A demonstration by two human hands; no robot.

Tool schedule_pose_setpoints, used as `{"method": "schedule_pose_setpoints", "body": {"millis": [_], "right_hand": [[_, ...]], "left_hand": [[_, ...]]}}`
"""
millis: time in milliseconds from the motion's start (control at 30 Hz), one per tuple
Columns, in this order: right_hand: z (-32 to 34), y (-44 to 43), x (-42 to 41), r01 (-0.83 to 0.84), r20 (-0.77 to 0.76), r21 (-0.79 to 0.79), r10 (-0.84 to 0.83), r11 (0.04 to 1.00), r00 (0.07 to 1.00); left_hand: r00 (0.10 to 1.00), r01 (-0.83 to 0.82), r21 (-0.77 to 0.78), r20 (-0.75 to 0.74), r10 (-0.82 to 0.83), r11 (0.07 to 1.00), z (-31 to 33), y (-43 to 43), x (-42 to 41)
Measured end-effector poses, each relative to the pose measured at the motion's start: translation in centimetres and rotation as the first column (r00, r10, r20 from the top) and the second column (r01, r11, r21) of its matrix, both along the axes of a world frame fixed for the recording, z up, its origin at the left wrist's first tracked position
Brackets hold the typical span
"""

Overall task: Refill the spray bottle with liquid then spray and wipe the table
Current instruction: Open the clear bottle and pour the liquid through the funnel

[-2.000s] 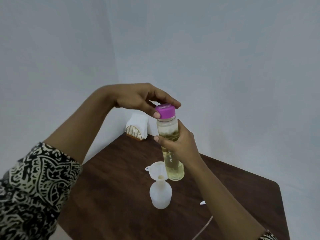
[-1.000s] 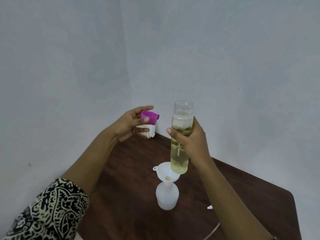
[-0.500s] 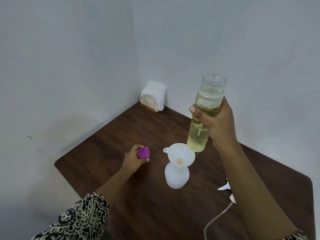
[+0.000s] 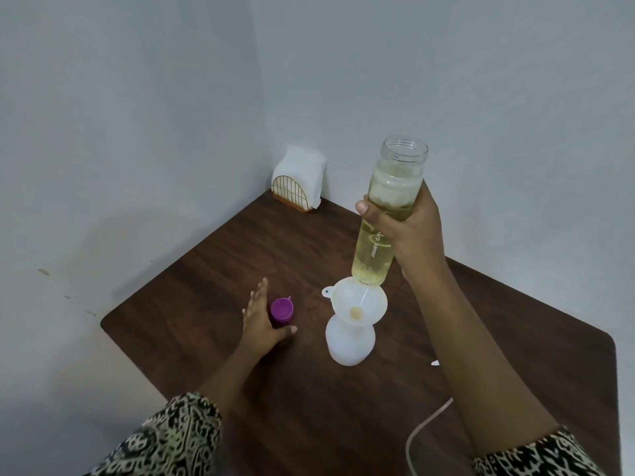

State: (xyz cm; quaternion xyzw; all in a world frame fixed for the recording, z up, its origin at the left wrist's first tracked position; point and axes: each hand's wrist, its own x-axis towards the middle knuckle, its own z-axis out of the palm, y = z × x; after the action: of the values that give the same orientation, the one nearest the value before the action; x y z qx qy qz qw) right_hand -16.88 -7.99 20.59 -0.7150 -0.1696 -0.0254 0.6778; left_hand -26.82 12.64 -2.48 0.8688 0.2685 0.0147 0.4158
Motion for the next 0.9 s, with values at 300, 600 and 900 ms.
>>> {"method": "schedule_pose_setpoints", "body": {"millis": [300, 600, 900], "right_hand": [[0.3, -2.8, -1.2, 0.088, 0.010, 0.006, -0.088, 0.996, 0.996], [-1.4, -7.0, -2.1, 0.201, -0.030, -0.006, -0.201, 0.980, 0.979], [-6.2, -7.6, -4.6, 0.138, -0.115, -0.101, -0.149, 0.985, 0.982]], "left_hand": [[0.945, 0.287, -0.197, 0.220, -0.243, 0.938, 1.7, -8.9, -1.2], [0.952, 0.281, -0.201, 0.181, -0.247, 0.938, 2.8, -10.4, 0.6], [0.951, 0.304, -0.237, 0.134, -0.279, 0.923, 3.4, -7.9, 0.0]]}}
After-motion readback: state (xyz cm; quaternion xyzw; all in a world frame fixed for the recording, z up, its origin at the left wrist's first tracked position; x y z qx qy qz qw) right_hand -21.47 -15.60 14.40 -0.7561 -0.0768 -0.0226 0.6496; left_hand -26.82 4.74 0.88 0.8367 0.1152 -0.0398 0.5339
